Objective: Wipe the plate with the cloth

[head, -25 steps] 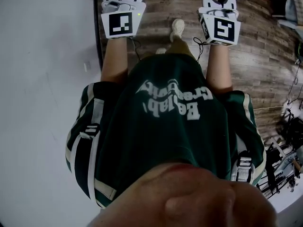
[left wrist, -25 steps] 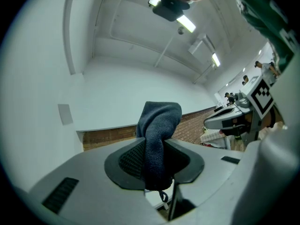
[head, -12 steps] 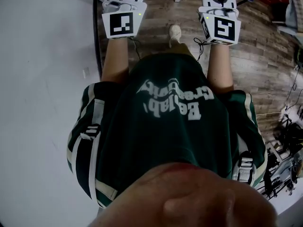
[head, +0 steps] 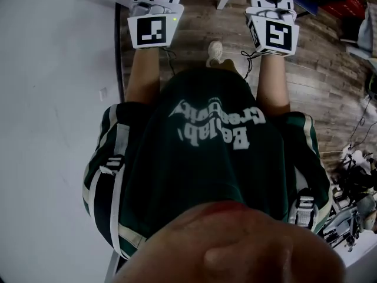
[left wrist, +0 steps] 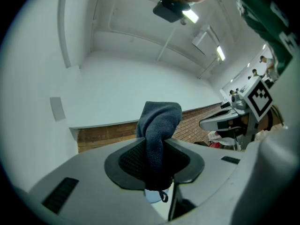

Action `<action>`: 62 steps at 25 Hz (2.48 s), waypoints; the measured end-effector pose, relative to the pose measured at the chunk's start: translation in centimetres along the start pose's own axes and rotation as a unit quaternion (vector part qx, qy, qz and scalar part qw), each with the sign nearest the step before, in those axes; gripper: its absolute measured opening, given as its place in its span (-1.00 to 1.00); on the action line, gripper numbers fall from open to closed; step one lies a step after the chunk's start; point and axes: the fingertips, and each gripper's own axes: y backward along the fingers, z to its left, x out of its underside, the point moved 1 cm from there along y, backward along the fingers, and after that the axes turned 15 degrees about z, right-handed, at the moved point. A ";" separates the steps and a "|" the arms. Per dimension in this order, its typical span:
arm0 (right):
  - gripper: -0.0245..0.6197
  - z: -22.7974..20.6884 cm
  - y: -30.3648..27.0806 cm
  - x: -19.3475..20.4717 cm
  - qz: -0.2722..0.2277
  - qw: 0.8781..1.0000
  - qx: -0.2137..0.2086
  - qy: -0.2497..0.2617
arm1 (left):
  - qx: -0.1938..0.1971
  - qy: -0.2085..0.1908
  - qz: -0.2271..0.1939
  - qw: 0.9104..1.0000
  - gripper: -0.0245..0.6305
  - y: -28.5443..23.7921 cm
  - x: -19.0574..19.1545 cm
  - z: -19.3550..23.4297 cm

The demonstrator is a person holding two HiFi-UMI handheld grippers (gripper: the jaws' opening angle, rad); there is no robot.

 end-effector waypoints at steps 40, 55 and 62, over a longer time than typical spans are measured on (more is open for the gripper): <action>-0.93 -9.8 -24.0 3.4 -0.016 0.996 -0.091 -0.013 | 0.002 0.002 0.038 0.999 -0.62 -25.9 2.2 6.6; -0.93 -13.1 -37.2 -0.8 0.015 0.996 -0.068 -0.048 | 0.053 -0.003 0.046 0.998 -0.62 -37.5 0.0 15.4; -0.93 -12.2 -39.1 -1.8 0.039 0.997 -0.043 -0.050 | 0.088 0.011 0.023 0.996 -0.62 -38.8 0.0 17.6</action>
